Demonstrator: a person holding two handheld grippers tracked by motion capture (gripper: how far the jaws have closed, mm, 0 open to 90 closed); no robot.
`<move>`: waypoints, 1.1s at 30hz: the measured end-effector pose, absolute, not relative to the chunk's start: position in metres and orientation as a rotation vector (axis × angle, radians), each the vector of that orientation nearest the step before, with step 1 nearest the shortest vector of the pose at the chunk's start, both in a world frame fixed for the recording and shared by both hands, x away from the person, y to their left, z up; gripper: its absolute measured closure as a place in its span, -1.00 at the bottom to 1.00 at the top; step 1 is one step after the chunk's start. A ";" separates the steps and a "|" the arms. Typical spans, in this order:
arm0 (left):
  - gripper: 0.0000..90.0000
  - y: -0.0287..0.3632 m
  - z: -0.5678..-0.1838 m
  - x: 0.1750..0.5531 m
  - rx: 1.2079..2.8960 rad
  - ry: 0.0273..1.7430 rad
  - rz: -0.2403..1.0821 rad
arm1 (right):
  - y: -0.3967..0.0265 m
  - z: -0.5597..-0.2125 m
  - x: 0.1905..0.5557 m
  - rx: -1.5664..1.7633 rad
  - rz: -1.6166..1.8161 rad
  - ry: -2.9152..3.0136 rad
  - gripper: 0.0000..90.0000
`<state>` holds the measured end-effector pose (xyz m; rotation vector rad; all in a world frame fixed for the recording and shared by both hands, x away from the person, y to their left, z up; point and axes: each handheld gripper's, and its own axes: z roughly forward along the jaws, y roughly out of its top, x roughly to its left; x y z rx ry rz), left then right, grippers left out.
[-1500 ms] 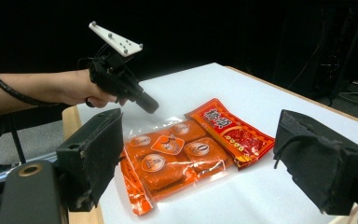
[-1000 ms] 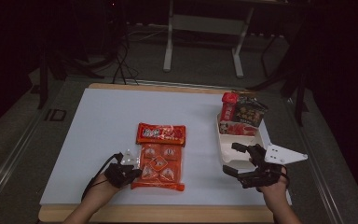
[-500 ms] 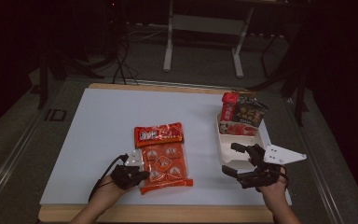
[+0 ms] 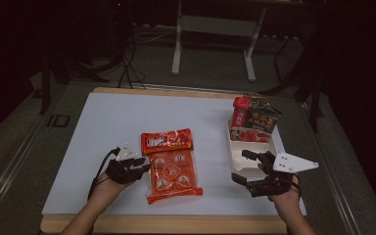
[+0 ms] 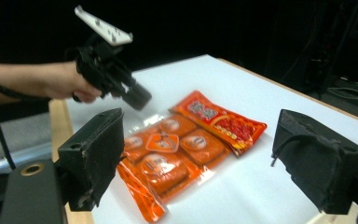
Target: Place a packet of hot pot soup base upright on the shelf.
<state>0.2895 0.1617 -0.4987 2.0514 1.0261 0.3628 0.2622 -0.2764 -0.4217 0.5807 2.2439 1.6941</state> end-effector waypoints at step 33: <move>-0.55 0.186 -0.507 0.374 1.930 1.210 0.406 | -0.264 -0.425 0.259 0.578 1.625 2.222 -0.76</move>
